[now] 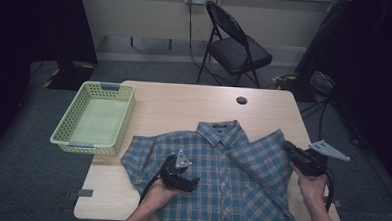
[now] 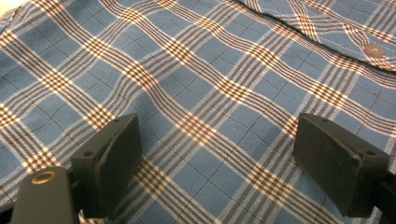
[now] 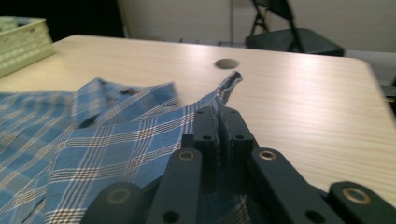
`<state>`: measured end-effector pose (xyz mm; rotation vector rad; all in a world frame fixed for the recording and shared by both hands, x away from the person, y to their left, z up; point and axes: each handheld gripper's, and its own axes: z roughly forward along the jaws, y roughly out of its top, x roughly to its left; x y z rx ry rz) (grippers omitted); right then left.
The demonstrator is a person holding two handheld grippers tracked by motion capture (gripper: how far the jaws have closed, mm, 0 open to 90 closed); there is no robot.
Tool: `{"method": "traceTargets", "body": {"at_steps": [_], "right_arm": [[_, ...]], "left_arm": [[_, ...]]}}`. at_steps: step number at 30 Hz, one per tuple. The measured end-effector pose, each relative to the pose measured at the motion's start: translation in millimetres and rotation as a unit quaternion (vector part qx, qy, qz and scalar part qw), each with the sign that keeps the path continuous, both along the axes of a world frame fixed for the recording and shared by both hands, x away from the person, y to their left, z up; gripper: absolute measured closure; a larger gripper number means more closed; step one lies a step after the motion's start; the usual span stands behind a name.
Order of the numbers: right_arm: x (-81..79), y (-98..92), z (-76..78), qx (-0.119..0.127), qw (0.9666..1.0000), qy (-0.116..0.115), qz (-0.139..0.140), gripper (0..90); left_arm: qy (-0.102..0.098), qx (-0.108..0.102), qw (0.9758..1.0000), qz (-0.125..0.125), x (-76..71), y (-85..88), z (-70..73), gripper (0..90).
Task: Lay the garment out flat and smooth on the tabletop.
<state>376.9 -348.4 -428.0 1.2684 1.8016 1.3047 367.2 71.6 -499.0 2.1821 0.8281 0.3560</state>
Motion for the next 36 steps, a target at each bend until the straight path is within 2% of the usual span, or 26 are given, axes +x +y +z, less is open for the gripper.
{"method": "traceTargets", "body": {"at_steps": [5,10,14,16,18,21,22,24,25,27,28,30,31,32,34,36], "right_arm": [[-3.8,-25.0,6.7,0.005,0.9989,-0.013,-0.046,86.3],[-9.2,-44.3,10.6,0.010,0.9968,-0.020,-0.077,86.3],[-13.6,-58.4,13.2,0.001,0.9946,-0.025,-0.101,86.3],[-15.5,-69.2,17.3,-0.006,0.9925,-0.030,-0.119,86.3],[-18.8,-81.7,19.9,0.004,0.9903,-0.028,-0.136,86.3],[-23.0,-97.4,19.2,0.004,0.9859,-0.020,-0.166,86.3],[-23.7,-102.9,18.0,0.002,0.9836,-0.014,-0.180,86.3],[-24.1,-114.0,14.9,0.004,0.9761,0.016,-0.217,83.1],[-24.7,-118.8,12.9,0.008,0.9695,0.028,-0.243,74.2],[-27.9,-123.5,11.1,-0.012,0.9570,0.020,-0.289,59.5],[-29.0,-125.9,12.3,-0.013,0.9545,0.016,-0.298,56.6],[-33.0,-128.2,15.7,0.012,0.9595,-0.004,-0.282,56.5],[-33.9,-126.5,17.7,0.016,0.9615,-0.011,-0.274,54.5],[-34.0,-122.9,19.0,0.018,0.9643,-0.018,-0.264,53.6],[-31.5,-113.2,20.8,0.017,0.9710,-0.017,-0.238,50.8],[-28.5,-100.0,22.2,0.014,0.9788,-0.020,-0.203,49.5]], "left_arm": [[0.000,0.000,1.0000,0.001,0.1,0.0,0.0,14.7],[0.000,0.000,1.0000,0.001,0.1,0.0,0.0,14.7],[0.000,0.000,1.0000,0.001,0.1,0.1,0.0,14.7],[0.000,0.000,1.0000,0.001,0.1,0.1,0.0,14.7],[0.000,0.000,1.0000,0.002,0.2,0.1,0.0,14.7],[0.000,0.000,1.0000,0.003,0.3,0.2,0.0,14.7],[0.000,0.000,1.0000,0.004,0.3,0.2,0.0,14.7],[0.000,0.000,1.0000,0.004,0.3,0.2,0.0,14.7],[0.000,0.001,1.0000,0.003,0.4,0.3,0.0,14.7],[0.000,0.001,1.0000,0.004,0.4,0.3,0.1,14.7],[0.000,0.001,1.0000,0.004,0.4,0.3,0.0,14.7],[0.000,0.000,1.0000,0.004,0.4,0.2,0.0,14.7],[0.000,0.001,1.0000,0.004,0.5,0.3,0.1,14.7],[0.000,0.001,1.0000,0.004,0.4,0.3,0.0,14.7],[0.000,0.001,1.0000,0.004,0.5,0.3,0.0,14.7],[0.000,0.000,1.0000,0.004,0.5,0.3,0.0,14.7]]}}
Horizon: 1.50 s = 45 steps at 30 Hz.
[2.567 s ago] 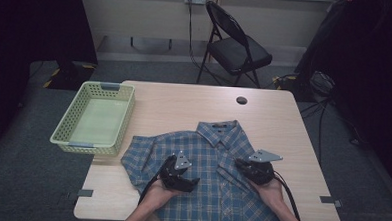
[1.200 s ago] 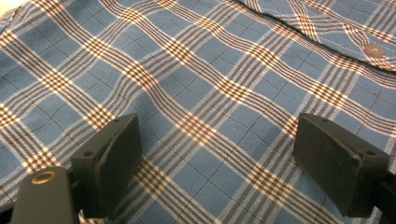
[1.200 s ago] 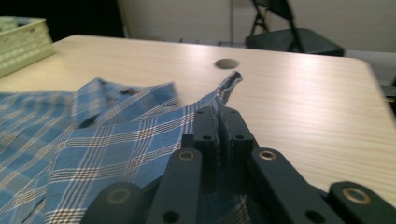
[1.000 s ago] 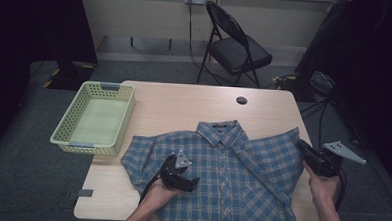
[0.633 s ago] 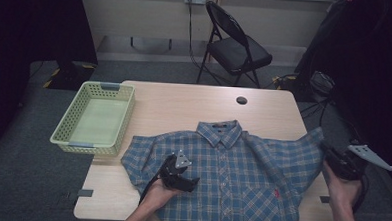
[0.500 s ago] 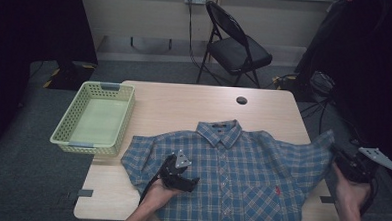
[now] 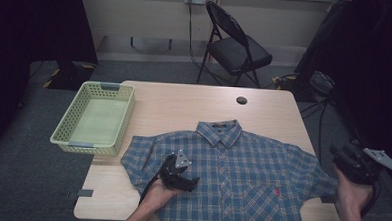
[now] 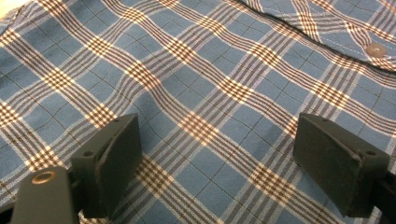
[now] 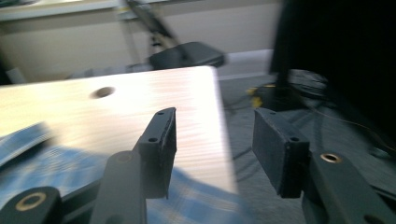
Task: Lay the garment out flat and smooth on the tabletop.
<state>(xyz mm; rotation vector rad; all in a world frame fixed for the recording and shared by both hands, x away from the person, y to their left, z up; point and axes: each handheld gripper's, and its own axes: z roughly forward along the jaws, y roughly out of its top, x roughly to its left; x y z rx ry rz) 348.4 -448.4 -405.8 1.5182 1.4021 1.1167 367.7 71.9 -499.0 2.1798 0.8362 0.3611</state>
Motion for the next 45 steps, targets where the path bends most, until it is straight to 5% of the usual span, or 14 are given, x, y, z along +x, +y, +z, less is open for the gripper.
{"method": "traceTargets", "body": {"at_steps": [5,11,18,26,30,33,39,45], "right_arm": [[5.9,41.3,0.1,-0.009,0.9964,-0.004,0.085,45.7],[9.4,89.3,-9.2,-0.004,0.9850,0.014,0.172,33.3],[11.5,147.9,-42.9,-0.018,0.9581,0.070,0.277,28.6],[21.7,184.8,-81.6,-0.075,0.9352,0.148,0.313,29.1],[23.3,179.1,-87.6,-0.094,0.9367,0.152,0.301,29.7],[27.6,176.3,-90.4,-0.114,0.9328,0.176,0.293,29.0],[34.0,169.1,-90.9,-0.106,0.9378,0.181,0.277,28.5],[36.0,149.5,-91.0,-0.102,0.9421,0.183,0.262,27.8]], "left_arm": [[0.000,0.000,1.0000,0.002,0.5,-0.1,-0.1,14.7],[-0.001,0.000,1.0000,0.001,0.4,0.0,0.0,14.8],[0.000,0.001,1.0000,0.001,0.4,0.1,0.0,14.7],[0.000,0.001,1.0000,0.000,0.4,-0.3,0.0,14.4],[0.000,0.001,1.0000,0.000,-0.3,-0.4,0.2,14.9],[0.003,0.003,1.0000,-0.004,-1.6,-1.6,1.5,15.1],[0.002,-0.020,0.9998,0.003,-10.0,2.7,11.0,15.5],[-0.007,-0.020,0.9997,0.008,-13.8,8.1,11.4,15.5]]}}
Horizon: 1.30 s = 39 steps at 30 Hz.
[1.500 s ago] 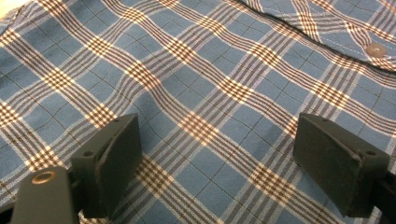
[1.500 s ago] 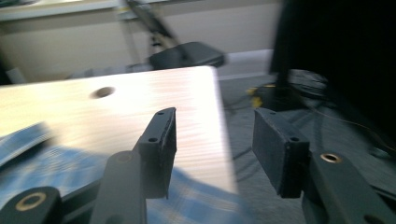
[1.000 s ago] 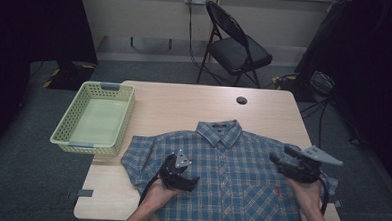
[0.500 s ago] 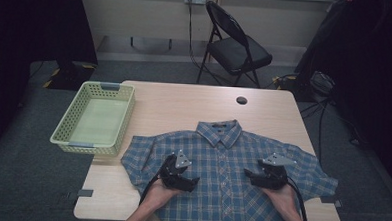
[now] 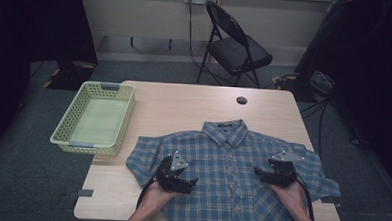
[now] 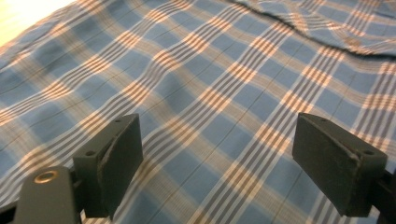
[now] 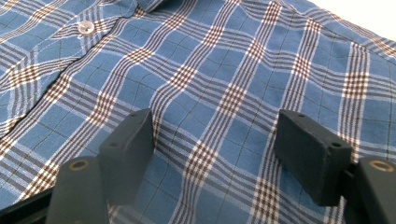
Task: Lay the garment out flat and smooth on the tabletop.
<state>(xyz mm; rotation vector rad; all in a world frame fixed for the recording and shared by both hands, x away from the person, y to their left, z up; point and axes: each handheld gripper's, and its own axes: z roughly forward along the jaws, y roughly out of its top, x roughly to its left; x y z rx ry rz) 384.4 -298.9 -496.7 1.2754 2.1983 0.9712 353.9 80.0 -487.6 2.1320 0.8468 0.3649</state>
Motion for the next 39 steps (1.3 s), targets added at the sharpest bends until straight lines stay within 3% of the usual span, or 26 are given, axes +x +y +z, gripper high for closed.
{"method": "traceTargets", "body": {"at_steps": [3,8,12,18,20,24,25,27,30,31,38,39], "right_arm": [[-2.8,-8.1,0.2,0.000,1.0000,0.001,-0.006,27.6],[-7.3,-21.0,0.4,0.001,0.9999,0.002,-0.015,27.5],[-9.1,-34.0,0.4,0.002,0.9996,0.001,-0.027,28.0],[-12.7,-45.9,0.4,0.003,0.9993,0.001,-0.038,27.9],[-12.5,-47.4,0.6,0.001,0.9992,0.001,-0.040,27.8],[-12.5,-51.0,0.4,0.002,0.9991,0.001,-0.042,27.8],[-13.2,-52.0,0.4,0.002,0.9991,0.000,-0.043,27.8],[-14.0,-53.3,0.2,0.003,0.9990,0.000,-0.044,27.8],[-13.9,-53.2,0.1,0.003,0.9990,-0.001,-0.045,27.7],[-14.0,-53.2,0.1,0.003,0.9990,-0.001,-0.045,27.7],[-12.8,-57.1,0.4,0.002,0.9987,0.001,-0.051,27.8],[-12.9,-57.5,0.5,0.002,0.9986,0.001,-0.052,27.8]], "left_arm": [[0.008,-0.008,0.9999,0.000,1.2,-0.2,-0.5,15.5],[-0.003,-0.013,0.9999,-0.008,-1.8,2.1,4.6,15.5],[-0.014,-0.021,0.9997,0.004,-0.8,13.9,11.3,15.5],[-0.011,-0.046,0.9976,0.052,8.2,48.7,12.8,15.8],[-0.010,-0.041,0.9970,0.065,12.8,59.3,11.7,15.9],[-0.002,-0.055,0.9928,0.106,20.6,85.6,9.9,16.1],[-0.002,-0.059,0.9907,0.122,21.7,91.1,9.2,16.3],[-0.002,-0.055,0.9890,0.138,24.0,100.0,7.4,16.4],[0.015,-0.027,0.9868,0.159,28.9,106.2,1.2,17.2],[0.011,-0.014,0.9863,0.164,29.3,106.3,-1.4,18.0],[0.009,0.026,0.9888,0.147,31.2,97.7,-9.3,23.5],[0.010,0.018,0.9895,0.143,31.6,97.6,-10.6,23.6]]}}
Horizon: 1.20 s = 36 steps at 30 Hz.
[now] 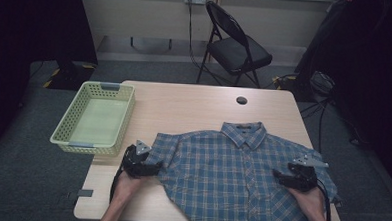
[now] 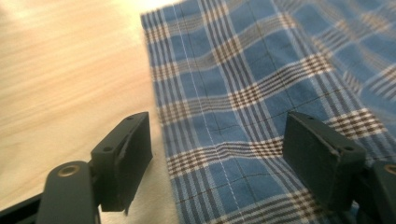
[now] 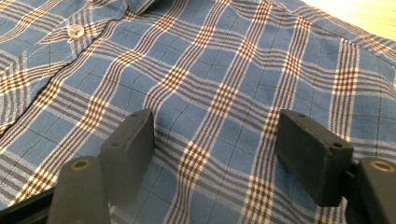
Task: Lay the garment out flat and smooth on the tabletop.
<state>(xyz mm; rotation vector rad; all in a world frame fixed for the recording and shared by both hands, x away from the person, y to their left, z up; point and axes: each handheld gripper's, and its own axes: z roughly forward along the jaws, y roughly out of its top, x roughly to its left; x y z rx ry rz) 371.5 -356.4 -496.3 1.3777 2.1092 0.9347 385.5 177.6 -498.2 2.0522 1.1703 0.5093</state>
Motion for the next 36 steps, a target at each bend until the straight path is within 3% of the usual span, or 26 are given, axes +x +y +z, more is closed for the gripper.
{"method": "traceTargets", "body": {"at_steps": [5,11,14,15,20,26,28,29,32,34,36], "right_arm": [[-0.3,0.0,-0.3,0.000,1.0000,-0.002,-0.001,27.8],[-0.3,0.2,-0.2,0.000,1.0000,-0.002,-0.001,27.8],[-0.3,0.2,-0.2,0.000,1.0000,-0.001,-0.002,27.8],[-0.4,0.3,-0.2,0.000,1.0000,-0.002,-0.002,27.7],[-0.1,0.6,-0.1,0.000,1.0000,-0.001,-0.003,27.6],[-0.2,1.1,-0.1,0.000,1.0000,-0.001,-0.005,27.6],[0.1,1.0,-0.1,-0.001,1.0000,-0.001,-0.004,27.6],[0.2,1.1,-0.1,-0.001,1.0000,-0.001,-0.004,27.6],[0.2,1.1,-0.1,0.000,1.0000,-0.001,-0.004,27.5],[0.5,1.1,-0.1,-0.001,1.0000,-0.001,-0.004,27.5],[0.6,1.1,0.0,-0.001,1.0000,-0.001,-0.004,27.4]], "left_arm": [[-0.014,-0.009,0.9996,-0.021,-3.0,-2.0,-0.2,41.2],[0.002,-0.015,0.9998,-0.011,-8.4,-3.8,3.5,71.0],[0.008,-0.014,0.9999,-0.004,-15.1,-2.6,6.5,77.0],[0.001,-0.016,0.9999,-0.002,-19.5,-0.9,8.5,77.9],[-0.020,-0.051,0.9983,0.020,-48.7,12.0,21.6,77.8],[-0.038,-0.088,0.9948,0.033,-78.2,23.6,27.9,65.3],[-0.047,-0.093,0.9938,0.037,-80.9,26.7,30.1,63.5],[-0.052,-0.092,0.9936,0.040,-81.2,28.0,31.9,58.1],[-0.051,-0.119,0.9911,0.030,-77.2,29.3,36.5,52.1],[-0.048,-0.107,0.9930,0.019,-71.5,21.3,38.4,47.8],[-0.038,-0.100,0.9942,-0.010,-63.1,8.2,37.8,45.2]]}}
